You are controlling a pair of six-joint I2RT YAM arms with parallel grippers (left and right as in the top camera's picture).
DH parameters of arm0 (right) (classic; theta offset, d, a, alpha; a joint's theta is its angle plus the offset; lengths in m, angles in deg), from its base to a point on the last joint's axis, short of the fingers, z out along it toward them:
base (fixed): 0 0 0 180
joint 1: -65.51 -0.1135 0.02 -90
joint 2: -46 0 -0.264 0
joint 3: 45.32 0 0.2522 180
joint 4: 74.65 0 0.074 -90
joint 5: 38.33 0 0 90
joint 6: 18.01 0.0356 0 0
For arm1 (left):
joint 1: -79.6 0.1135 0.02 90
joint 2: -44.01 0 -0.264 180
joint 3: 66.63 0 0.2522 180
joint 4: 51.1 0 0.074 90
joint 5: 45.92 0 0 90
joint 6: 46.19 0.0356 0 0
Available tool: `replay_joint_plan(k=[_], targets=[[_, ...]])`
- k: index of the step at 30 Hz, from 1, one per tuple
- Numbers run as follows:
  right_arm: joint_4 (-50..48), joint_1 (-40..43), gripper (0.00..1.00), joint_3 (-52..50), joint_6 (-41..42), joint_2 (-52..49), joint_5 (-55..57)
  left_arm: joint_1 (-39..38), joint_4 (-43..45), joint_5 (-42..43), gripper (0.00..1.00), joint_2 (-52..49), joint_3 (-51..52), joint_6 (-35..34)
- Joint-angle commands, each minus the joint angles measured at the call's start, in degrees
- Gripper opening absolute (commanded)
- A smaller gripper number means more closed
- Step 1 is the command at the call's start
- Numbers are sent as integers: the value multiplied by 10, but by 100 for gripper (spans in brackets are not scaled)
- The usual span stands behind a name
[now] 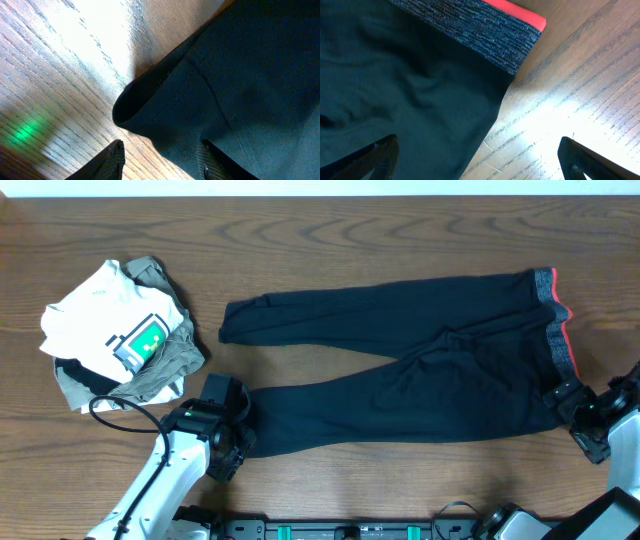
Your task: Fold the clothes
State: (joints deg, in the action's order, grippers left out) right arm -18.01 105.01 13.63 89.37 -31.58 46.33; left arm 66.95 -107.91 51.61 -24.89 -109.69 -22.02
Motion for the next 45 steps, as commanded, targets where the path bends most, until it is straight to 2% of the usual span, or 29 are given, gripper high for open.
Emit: replay_joint_plan(k=[1, 7, 8, 10, 12, 13, 20, 29, 34, 45], targets=[[2, 2, 99, -4, 4, -3, 6, 1, 7, -5, 50, -2, 14, -23], [2, 2, 99, -4, 4, -3, 6, 1, 47, -10, 49, -2, 30, -22], [2, 2, 99, -4, 4, -3, 5, 1, 49, -10, 44, -2, 30, -22], [4, 2, 99, -4, 4, -3, 5, 1, 56, -20, 28, -2, 30, -14], [4, 2, 99, -4, 4, -3, 6, 1, 71, -30, 7, -2, 30, 12], [4, 2, 99, -4, 4, -3, 6, 1, 77, -35, 5, -2, 30, 24], [2, 3, 99, -4, 4, -3, 7, 1, 57, -49, 6, 8, 9, 81], [-14, 3, 99, -10, 4, -4, 15, 27, -3, -70, 6, 91, -2, 104], [-68, 3, 99, -48, 4, -5, 15, 40, -4, -70, 6, 130, -2, 123], [-210, 3, 99, -117, 5, -27, 15, 40, -4, -71, 6, 133, -2, 137]])
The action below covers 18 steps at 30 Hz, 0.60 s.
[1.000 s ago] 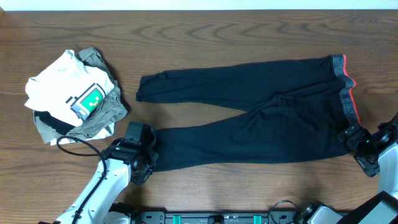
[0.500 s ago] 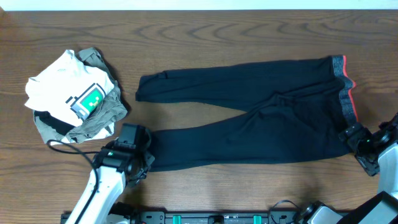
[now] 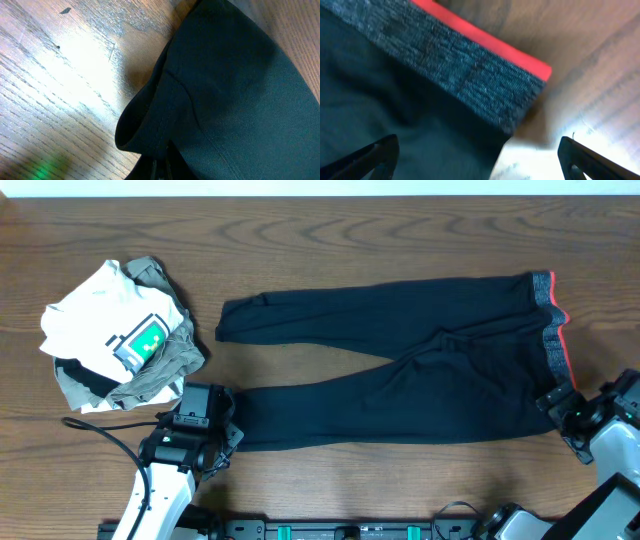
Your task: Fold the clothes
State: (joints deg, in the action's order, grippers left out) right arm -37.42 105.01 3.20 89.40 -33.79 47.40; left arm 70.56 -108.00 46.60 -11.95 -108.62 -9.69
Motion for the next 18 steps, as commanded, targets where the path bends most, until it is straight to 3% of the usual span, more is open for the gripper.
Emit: replay_joint_plan(k=[1, 9, 15, 18], targets=[[-24, 3, 99, -17, 7, -6, 4, 4, -3, -23, 6, 3, -12, 14], [-76, 3, 93, -23, 20, -43, 4, 4, -3, -32, 6, 3, -12, 14], [-99, 3, 58, -23, 36, -84, 2, 4, -3, -32, 6, 3, -12, 14], [-99, 3, 34, -23, 36, -91, 2, 4, -3, -33, 6, 3, -12, 14]])
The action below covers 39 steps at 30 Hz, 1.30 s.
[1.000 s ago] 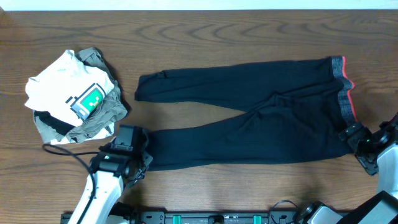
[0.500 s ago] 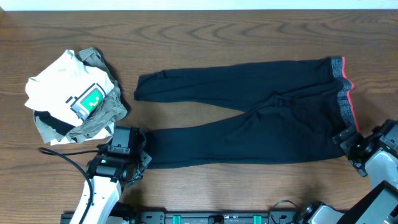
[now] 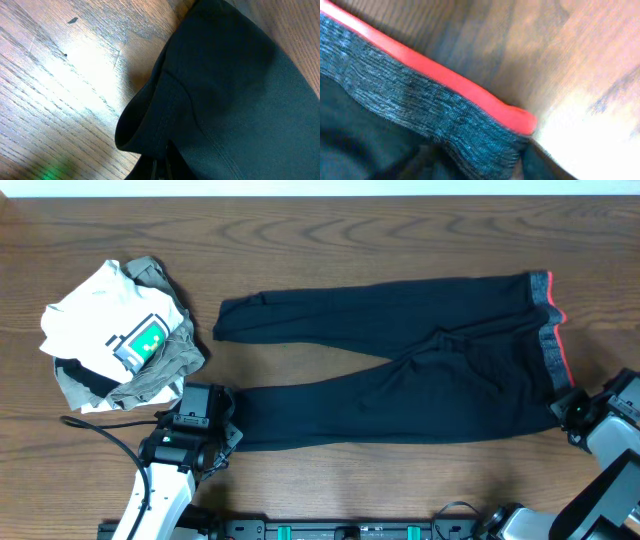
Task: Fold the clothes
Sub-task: 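Lift the bottom edge with both grippers and fold it up onto the top half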
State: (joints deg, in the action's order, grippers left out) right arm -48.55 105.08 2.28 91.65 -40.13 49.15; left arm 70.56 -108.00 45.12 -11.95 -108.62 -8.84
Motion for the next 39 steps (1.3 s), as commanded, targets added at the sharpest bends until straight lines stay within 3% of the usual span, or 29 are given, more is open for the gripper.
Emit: replay_joint_plan(k=[1, 4, 10, 15, 24, 31, 39], targets=[[13, 2, 25, -14, 13, -27, -16, 4, -3, -18, 6, 3, -12, 7], [17, 2, 7, -13, 14, -23, -21, 4, 0, -18, 6, 3, -13, 24], [99, 2, 1, 29, 13, 44, -28, 4, -2, -18, 6, 4, -39, 96], [254, 14, 1, 126, 28, 122, -2, 4, -40, -18, 6, 4, -111, 156], [435, 70, 4, 254, 0, 184, 38, 4, -138, -18, 6, 47, -209, 164], [473, 110, 4, 268, 0, 191, 36, 4, -170, -45, 6, 123, -261, 164], [483, 111, 4, 272, 0, 192, 33, 4, -89, -47, 6, 148, -271, 164]])
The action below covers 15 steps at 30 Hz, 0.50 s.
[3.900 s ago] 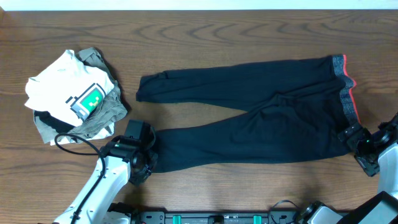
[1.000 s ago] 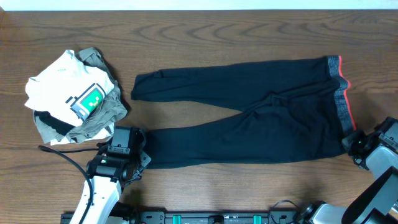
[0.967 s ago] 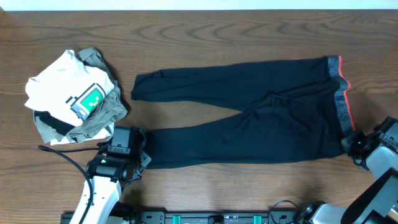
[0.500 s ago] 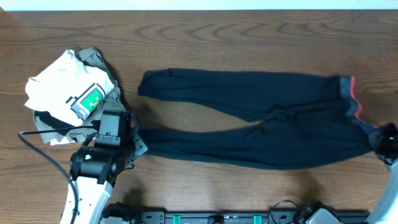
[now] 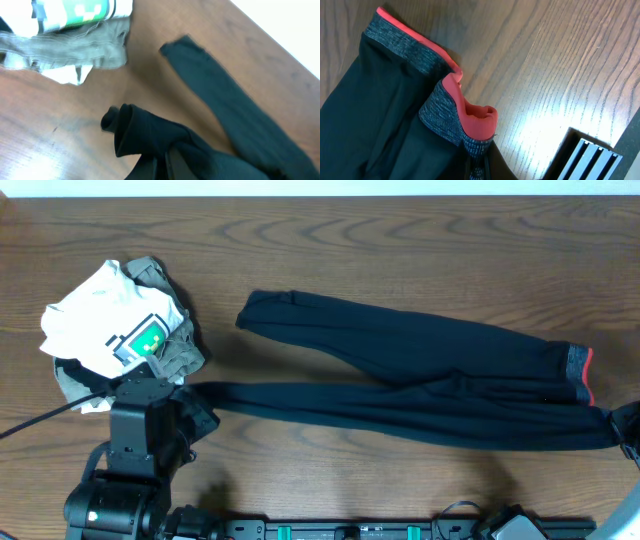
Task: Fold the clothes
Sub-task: 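Lift the bottom edge with both grippers and fold it up onto the top half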
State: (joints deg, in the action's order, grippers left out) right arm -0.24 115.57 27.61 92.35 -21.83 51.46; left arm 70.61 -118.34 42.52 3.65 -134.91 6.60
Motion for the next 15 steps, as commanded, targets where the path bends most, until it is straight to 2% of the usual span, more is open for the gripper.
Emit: replay_joint_plan(k=[1, 15], targets=[[-1, 6, 4, 19, -7, 9, 7, 3, 28, -21, 6, -15, -9, 10], [-66, -3, 6, 19, -7, -19, -61, 3, 203, -21, 6, -235, -9, 19]])
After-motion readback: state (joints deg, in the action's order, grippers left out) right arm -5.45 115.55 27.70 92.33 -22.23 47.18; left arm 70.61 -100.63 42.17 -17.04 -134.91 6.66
